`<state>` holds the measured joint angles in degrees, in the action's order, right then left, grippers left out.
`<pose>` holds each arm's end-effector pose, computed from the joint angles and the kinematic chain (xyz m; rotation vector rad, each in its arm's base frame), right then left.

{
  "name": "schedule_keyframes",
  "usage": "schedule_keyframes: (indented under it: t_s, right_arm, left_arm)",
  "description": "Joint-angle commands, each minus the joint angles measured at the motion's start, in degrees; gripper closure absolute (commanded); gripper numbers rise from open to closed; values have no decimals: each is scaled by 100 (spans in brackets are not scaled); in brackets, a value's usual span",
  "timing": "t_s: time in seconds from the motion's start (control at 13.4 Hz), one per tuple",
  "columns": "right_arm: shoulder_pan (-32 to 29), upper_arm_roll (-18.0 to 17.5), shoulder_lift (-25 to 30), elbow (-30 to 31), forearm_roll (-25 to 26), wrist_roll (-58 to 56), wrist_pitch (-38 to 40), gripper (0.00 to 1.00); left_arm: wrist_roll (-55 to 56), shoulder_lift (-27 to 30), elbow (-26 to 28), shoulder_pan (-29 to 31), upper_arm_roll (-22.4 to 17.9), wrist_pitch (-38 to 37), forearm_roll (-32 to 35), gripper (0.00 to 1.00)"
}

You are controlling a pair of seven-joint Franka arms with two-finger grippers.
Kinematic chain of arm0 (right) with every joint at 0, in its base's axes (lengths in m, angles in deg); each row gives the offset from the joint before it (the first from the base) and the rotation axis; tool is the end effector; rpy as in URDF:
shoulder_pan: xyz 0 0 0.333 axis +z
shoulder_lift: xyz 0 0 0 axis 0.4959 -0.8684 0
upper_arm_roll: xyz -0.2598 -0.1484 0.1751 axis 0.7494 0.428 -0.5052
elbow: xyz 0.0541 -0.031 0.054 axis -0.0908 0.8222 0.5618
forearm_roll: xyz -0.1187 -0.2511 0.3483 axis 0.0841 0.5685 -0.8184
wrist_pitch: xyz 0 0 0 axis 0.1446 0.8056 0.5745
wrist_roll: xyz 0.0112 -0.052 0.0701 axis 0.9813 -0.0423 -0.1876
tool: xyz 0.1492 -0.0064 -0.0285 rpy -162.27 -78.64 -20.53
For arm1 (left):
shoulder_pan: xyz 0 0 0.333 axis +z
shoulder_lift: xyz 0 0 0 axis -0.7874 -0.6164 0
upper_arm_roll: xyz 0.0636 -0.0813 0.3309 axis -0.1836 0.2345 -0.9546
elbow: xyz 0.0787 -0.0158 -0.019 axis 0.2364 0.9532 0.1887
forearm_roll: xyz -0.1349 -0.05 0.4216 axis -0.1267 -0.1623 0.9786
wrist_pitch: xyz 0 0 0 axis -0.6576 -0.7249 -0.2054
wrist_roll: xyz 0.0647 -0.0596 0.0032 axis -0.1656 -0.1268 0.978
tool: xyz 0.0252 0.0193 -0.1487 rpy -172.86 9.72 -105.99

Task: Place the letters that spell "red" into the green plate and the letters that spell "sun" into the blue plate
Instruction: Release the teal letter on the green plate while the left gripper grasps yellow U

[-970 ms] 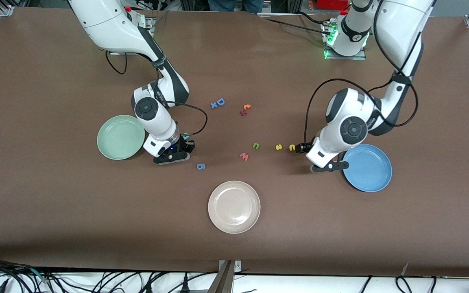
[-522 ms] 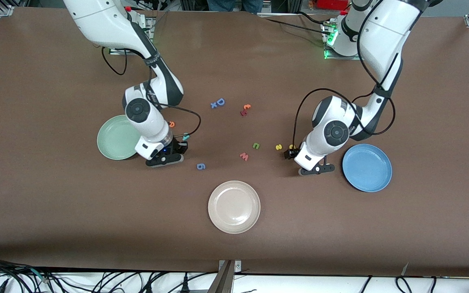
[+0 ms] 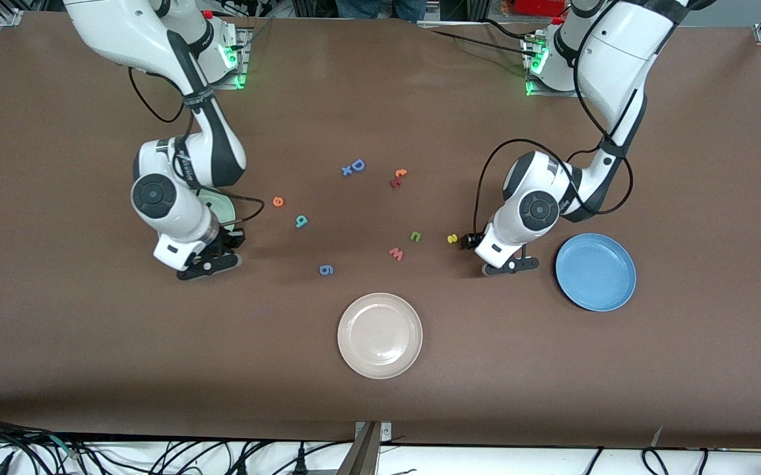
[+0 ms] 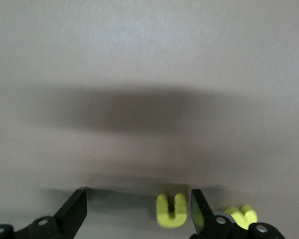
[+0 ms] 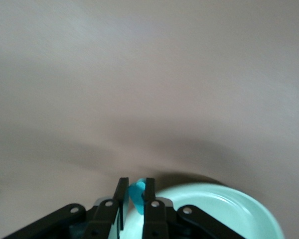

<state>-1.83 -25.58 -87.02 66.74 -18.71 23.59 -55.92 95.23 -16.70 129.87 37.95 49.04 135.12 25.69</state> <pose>0.6472 0.1532 0.1841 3.0373 0.5167 -0.0857 0.5913 -0.2649 0.1034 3.0698 0.2757 -0.2510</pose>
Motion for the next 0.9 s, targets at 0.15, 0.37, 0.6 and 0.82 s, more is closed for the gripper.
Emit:
schedule_keyframes:
  t_s: [0.15, 0.37, 0.6, 0.82]
  right_arm:
    - [4, 412, 450, 968, -40, -474, 105, 100]
    - [-13, 500, 469, 1330, -49, -484, -105, 100]
    - [-66, 500, 433, 1340, -49, -484, -123, 92]
    - [-57, 500, 477, 1287, -57, -396, -71, 34]
  left_arm:
    - [48, 283, 426, -94, -32, 161, -129, 10]
    - [127, 213, 365, -121, -32, 213, -138, 11]
    - [224, 81, 356, -200, -23, 600, -138, 22]
    - [207, 72, 347, -200, -23, 609, -112, 39]
